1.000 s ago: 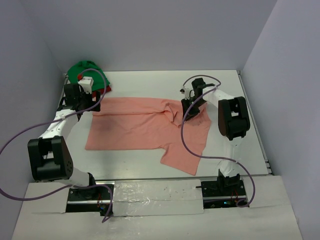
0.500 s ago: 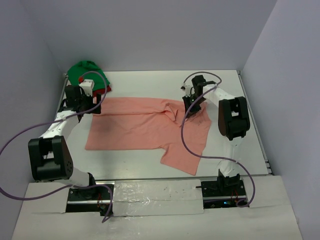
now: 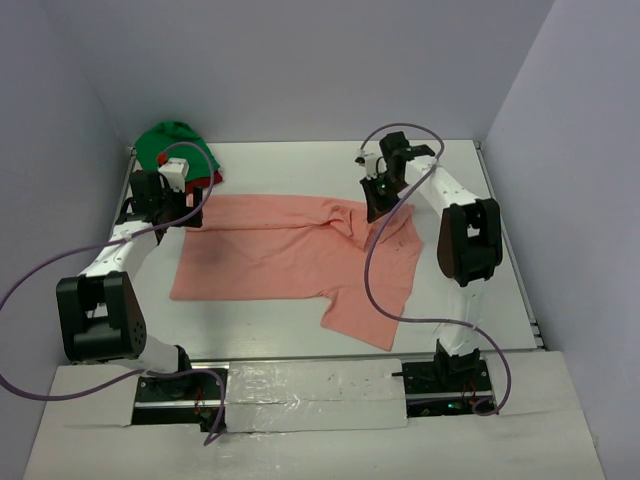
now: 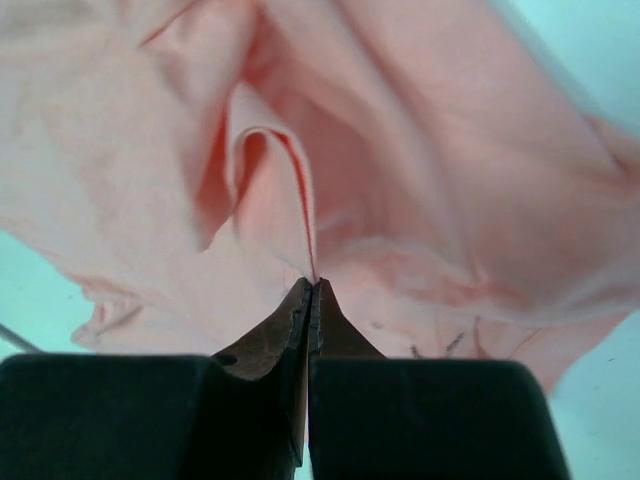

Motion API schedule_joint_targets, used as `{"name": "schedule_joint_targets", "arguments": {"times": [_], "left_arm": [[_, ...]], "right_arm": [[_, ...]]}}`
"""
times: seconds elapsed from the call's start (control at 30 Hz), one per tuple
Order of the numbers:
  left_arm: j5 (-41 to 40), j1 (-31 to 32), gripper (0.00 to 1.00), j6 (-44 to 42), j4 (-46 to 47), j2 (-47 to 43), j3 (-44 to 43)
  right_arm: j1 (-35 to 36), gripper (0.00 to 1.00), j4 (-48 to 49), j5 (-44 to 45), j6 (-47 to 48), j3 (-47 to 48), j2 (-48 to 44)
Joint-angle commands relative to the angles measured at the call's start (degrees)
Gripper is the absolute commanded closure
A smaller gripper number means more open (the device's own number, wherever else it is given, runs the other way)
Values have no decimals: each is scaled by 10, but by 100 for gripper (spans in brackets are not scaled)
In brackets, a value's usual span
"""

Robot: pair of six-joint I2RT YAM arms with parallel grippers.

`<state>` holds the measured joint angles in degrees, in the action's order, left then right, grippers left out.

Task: Fold and stack the t-shirts
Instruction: Fold the flattened tshirt in 1/3 of the way

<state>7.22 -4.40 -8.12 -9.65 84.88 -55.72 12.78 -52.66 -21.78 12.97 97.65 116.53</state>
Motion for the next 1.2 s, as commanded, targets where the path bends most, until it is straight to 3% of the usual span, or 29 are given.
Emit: {"name": "schedule_joint_targets", "arguments": {"times": [0.0,0.23,0.47,0.5,0.57,0.67,0.93,1.17], "left_arm": [[15,-1,2,6,19,-15,-2],[17,-1,2,2,15,-16,-3],[24,-1,3,3,5,-27,-9],[25,-1,3,3,4,-30,-10],[26,-1,3,4,0,-31,-12],[27,-1,2,3,-5,-32,-13],[27,-1,2,2,-2,-38,-5],[88,0,5,19,9,-32,6]], "right_arm": [[34,100,-48,-3,24,26,-58],[95,100,-76,-3,54,-18,-118],[171,97,-138,6,114,-90,-123],[183,84,-147,-2,123,-108,-119],[197,68,-182,-7,156,-119,-99],[204,18,-198,-9,183,-150,-86],[202,16,-72,75,138,-164,-128],[188,31,96,154,80,-209,-219]]}}
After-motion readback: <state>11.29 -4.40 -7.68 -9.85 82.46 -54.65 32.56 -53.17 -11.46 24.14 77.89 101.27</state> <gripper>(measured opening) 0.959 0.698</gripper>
